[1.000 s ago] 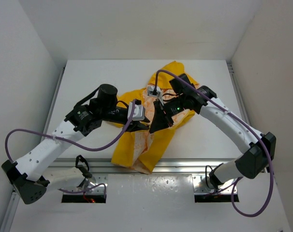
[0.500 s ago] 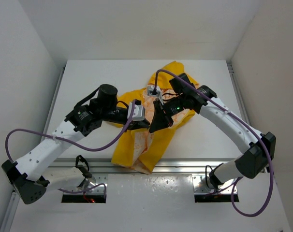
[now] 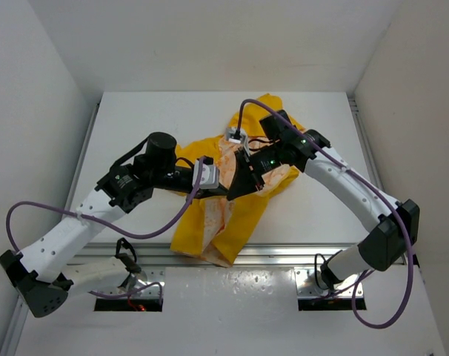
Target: Zip up the jacket
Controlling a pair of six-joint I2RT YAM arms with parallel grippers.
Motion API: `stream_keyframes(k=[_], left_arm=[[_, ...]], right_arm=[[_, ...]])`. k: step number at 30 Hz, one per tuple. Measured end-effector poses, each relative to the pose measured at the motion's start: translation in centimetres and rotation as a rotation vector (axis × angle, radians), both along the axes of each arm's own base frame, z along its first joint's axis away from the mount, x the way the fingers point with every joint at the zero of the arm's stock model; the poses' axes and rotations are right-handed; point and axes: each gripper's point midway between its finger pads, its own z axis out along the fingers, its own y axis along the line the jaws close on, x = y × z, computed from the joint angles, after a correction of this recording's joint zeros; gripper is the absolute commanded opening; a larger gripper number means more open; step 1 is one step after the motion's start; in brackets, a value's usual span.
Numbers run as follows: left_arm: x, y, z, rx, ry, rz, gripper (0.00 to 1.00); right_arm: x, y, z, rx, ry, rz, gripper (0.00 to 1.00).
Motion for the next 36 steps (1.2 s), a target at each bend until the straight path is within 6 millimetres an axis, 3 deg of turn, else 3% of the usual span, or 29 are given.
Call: stream_keyframes(k=[12,25,36], left_arm=[[0.9,-0.7,-1.0,-0.017,0.049,0.064,0.00],[1.1,-1.2,-1.4,-0.041,0.131,0.083,0.00],[2.0,-0.2,-1.7,-0.136,-0.018,0.218,0.00]], right_arm=[[-1.6,-0.2,-1.7,-0.040,-0.074,0.074,0.00],[-1.8,-0.9,-2.1,-0.046,-0.139,0.084,0.00],[-1.1,-0.3,-2.4,-0.013,-0.178,0.077,0.00]])
